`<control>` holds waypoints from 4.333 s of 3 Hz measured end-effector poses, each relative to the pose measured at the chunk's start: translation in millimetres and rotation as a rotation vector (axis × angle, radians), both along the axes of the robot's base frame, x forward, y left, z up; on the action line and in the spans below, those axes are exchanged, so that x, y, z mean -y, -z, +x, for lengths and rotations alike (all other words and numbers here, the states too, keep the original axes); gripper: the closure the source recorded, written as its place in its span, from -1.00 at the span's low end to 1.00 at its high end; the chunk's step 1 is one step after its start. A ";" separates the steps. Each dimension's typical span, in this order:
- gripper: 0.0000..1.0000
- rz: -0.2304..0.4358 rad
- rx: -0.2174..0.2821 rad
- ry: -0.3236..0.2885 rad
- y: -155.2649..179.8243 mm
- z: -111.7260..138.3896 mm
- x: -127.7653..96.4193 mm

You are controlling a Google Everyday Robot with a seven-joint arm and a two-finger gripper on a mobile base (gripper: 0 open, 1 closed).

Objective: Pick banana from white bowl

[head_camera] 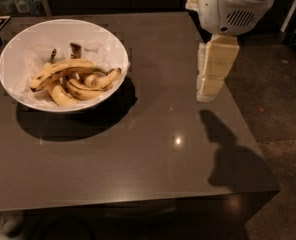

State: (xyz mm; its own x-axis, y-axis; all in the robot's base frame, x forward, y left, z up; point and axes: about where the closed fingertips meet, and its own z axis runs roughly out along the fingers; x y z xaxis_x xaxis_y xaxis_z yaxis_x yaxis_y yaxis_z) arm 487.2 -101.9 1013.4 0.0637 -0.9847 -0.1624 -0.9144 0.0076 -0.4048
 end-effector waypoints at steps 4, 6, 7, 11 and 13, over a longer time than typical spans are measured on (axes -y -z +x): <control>-1.00 -0.079 0.006 -0.200 -6.4 39.0 -66.8; -1.00 -0.118 0.048 -0.379 -17.7 80.0 -133.4; -1.00 -0.096 0.048 -0.393 -12.9 84.6 -140.6; -0.94 -0.103 -0.030 -0.616 37.4 162.5 -259.7; -0.30 0.001 -0.129 -0.610 73.9 167.2 -282.6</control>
Offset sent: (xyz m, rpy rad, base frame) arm 0.0151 0.0269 -0.0048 -0.0359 0.0307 0.0802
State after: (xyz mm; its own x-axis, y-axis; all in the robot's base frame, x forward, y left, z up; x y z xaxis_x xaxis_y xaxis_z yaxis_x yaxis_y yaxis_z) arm 654.4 180.8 939.5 0.5946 -0.7768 -0.2074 -0.7957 -0.5313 -0.2910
